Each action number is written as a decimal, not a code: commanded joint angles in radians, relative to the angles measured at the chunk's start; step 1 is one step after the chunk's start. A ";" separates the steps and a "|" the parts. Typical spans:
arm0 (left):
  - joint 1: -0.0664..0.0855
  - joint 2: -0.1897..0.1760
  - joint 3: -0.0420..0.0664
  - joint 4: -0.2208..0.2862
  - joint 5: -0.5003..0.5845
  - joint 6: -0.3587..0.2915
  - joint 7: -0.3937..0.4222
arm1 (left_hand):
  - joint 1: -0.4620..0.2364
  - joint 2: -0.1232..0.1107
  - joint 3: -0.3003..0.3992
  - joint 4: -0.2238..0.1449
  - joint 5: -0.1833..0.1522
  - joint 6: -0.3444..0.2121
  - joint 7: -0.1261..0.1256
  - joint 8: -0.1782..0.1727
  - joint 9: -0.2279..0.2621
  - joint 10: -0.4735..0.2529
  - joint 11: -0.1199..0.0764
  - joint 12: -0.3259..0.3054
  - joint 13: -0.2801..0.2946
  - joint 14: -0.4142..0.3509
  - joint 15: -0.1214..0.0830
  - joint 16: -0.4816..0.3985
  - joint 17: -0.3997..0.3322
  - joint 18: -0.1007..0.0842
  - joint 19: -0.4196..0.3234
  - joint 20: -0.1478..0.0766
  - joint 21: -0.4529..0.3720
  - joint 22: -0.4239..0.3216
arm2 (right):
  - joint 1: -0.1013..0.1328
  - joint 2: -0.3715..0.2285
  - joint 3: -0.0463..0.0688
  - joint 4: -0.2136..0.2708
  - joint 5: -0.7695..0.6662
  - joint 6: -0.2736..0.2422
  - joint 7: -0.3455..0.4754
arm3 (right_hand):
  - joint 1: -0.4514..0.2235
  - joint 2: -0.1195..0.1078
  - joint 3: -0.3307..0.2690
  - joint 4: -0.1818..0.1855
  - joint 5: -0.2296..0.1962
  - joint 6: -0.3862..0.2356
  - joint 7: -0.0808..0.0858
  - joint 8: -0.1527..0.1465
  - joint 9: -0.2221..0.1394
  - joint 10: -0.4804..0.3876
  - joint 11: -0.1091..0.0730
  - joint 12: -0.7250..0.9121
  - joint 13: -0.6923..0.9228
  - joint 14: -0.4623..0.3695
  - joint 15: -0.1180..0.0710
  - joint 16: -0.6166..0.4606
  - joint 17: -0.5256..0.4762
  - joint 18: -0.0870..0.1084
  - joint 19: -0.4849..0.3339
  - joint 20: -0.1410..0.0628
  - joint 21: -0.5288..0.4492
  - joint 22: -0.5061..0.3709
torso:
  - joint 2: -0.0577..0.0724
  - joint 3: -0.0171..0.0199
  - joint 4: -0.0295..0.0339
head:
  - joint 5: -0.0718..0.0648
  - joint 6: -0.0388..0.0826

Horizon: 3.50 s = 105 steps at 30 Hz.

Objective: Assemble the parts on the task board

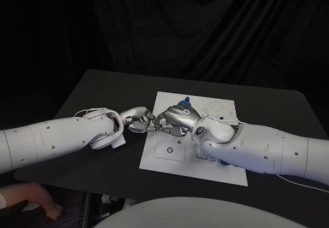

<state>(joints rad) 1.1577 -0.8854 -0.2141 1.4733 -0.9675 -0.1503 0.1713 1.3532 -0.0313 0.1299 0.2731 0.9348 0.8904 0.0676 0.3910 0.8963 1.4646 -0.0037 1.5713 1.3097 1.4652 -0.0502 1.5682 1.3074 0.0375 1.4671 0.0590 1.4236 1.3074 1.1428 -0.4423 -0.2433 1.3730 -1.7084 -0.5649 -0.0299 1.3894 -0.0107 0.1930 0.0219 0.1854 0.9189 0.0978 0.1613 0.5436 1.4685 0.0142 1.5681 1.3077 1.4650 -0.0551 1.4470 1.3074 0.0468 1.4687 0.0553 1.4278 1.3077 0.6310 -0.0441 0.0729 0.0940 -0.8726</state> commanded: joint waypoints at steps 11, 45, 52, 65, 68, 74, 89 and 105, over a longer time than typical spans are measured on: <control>-0.001 0.000 0.001 0.000 0.002 -0.056 0.020 | 0.038 -0.010 0.046 -0.021 -0.030 0.048 -0.016 0.002 0.022 0.106 -0.016 0.000 0.261 0.106 -0.016 0.003 0.263 -0.003 0.024 -0.012 0.012 0.218 | -0.001 -0.044 0.001 0.036 -0.004 -0.018 -0.011 | -0.015 -0.031 -0.015 0.020 -0.026 -0.168 0.011 -0.101 -0.062 0.102 -0.006 0.003 0.263 0.068 -0.004 -0.013 0.082 -0.007 0.035 -0.005 -0.020 0.211 | 0.000 -0.0002 0.0002 | 0.006 0.000; 0.095 0.120 0.002 -0.041 -0.099 0.057 -0.408 | -0.002 -0.055 0.302 -0.044 -0.437 0.065 -0.019 -0.057 0.073 0.106 -0.020 0.000 0.261 0.106 -0.022 0.003 0.263 -0.001 0.026 -0.019 0.004 0.215 | 0.173 -0.533 -0.004 0.372 -0.024 -0.070 -0.093 | -0.022 -0.028 -0.023 0.048 -0.021 -0.159 0.017 -0.087 -0.078 0.100 -0.002 0.000 0.260 0.065 -0.001 -0.024 0.065 -0.004 0.029 -0.002 -0.036 0.206 | -0.005 0.0189 -0.0290 | -0.011 0.000; 0.105 0.162 0.002 -0.053 -0.142 0.114 -0.509 | -0.021 -0.053 0.327 -0.062 -0.486 0.069 -0.021 -0.063 0.080 0.106 -0.021 0.000 0.261 0.106 -0.023 0.003 0.263 0.000 0.024 -0.020 -0.003 0.213 | 0.187 -0.581 -0.005 0.378 -0.024 -0.078 -0.101 | -0.021 -0.026 -0.022 0.053 -0.017 -0.139 0.016 -0.082 -0.078 0.102 -0.002 0.003 0.263 0.067 -0.001 -0.019 0.070 -0.006 0.033 -0.002 -0.028 0.209 | -0.007 0.0367 -0.0431 | -0.012 0.000; 0.108 0.201 0.002 -0.045 -0.190 0.159 -0.634 | -0.052 -0.059 0.350 -0.078 -0.497 0.080 -0.024 -0.066 0.088 0.106 -0.024 0.000 0.261 0.106 -0.027 0.003 0.263 0.002 0.024 -0.022 -0.009 0.211 | 0.190 -0.616 -0.005 0.392 -0.013 -0.074 -0.114 | -0.019 -0.024 -0.019 0.063 -0.006 -0.111 0.016 -0.077 -0.080 0.102 -0.002 0.003 0.263 0.067 -0.001 -0.020 0.068 -0.006 0.033 -0.002 -0.030 0.208 | -0.001 0.0619 -0.0560 | -0.018 0.000; 0.108 0.204 0.002 -0.041 -0.194 0.154 -0.642 | -0.060 -0.060 0.355 -0.081 -0.495 0.082 -0.025 -0.067 0.089 0.106 -0.025 0.000 0.261 0.106 -0.027 0.003 0.263 0.002 0.024 -0.023 -0.009 0.211 | 0.190 -0.618 -0.005 0.394 -0.011 -0.071 -0.116 | -0.019 -0.024 -0.019 0.063 -0.006 -0.111 0.016 -0.077 -0.080 0.102 -0.002 0.003 0.263 0.067 -0.001 -0.020 0.068 -0.006 0.033 -0.002 -0.030 0.208 | 0.000 0.0624 -0.0561 | -0.018 0.000; 0.108 0.204 0.002 -0.035 -0.199 0.150 -0.650 | -0.071 -0.060 0.364 -0.086 -0.491 0.084 -0.026 -0.068 0.091 0.106 -0.026 0.000 0.261 0.106 -0.028 0.003 0.263 0.001 0.025 -0.024 -0.009 0.211 | 0.190 -0.619 -0.005 0.394 -0.009 -0.062 -0.121 | -0.020 -0.022 -0.018 0.066 -0.005 -0.108 0.017 -0.077 -0.080 0.100 -0.002 0.000 0.260 0.067 -0.001 -0.022 0.065 -0.005 0.032 -0.002 -0.032 0.208 | 0.002 0.0641 -0.0587 | -0.015 0.000; 0.107 0.194 0.002 -0.024 -0.206 0.163 -0.650 | -0.084 -0.060 0.377 -0.094 -0.484 0.085 -0.026 -0.071 0.093 0.106 -0.026 0.000 0.261 0.106 -0.029 0.003 0.263 0.002 0.024 -0.025 -0.013 0.210 | 0.190 -0.611 -0.005 0.388 -0.008 -0.037 -0.129 | -0.019 -0.019 -0.015 0.069 -0.002 -0.100 0.016 -0.077 -0.082 0.085 -0.002 -0.014 0.244 0.066 -0.001 -0.024 0.062 -0.004 0.031 -0.002 -0.036 0.207 | 0.004 0.0626 -0.0508 | -0.018 0.000; 0.107 0.190 0.002 -0.021 -0.207 0.164 -0.622 | -0.095 -0.059 0.388 -0.100 -0.483 0.088 -0.026 -0.073 0.096 0.106 -0.026 0.000 0.261 0.106 -0.029 0.003 0.263 0.004 0.021 -0.025 -0.020 0.208 | 0.188 -0.602 -0.005 0.376 -0.008 -0.025 -0.135 | -0.013 -0.019 -0.012 0.069 0.002 -0.094 0.015 -0.078 -0.084 0.073 -0.003 -0.025 0.232 0.065 -0.002 -0.027 0.059 -0.004 0.030 -0.003 -0.039 0.206 | -0.003 0.0599 -0.0560 | -0.009 0.000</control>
<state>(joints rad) 1.2665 -0.6950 -0.2120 1.4521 -1.1718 0.0023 -0.4697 1.2717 -0.0901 0.5056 0.1779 0.4480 0.9206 0.0946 0.3172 0.9915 1.4667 -0.0231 1.5713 1.3097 1.4651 -0.0715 1.5682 1.3074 0.0374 1.4636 0.0412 1.4076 1.3074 1.3313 -1.0448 -0.2488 1.7501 -1.7144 -0.5972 -0.1439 1.3728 -0.0382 0.1794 0.0855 0.1815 0.8179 0.1137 0.0792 0.4607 1.4684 0.0143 1.5500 1.3076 1.4650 -0.0551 1.4250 1.3074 0.0467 1.4687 0.0554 1.3939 1.3081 0.6298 0.0164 0.0177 0.0844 -0.8726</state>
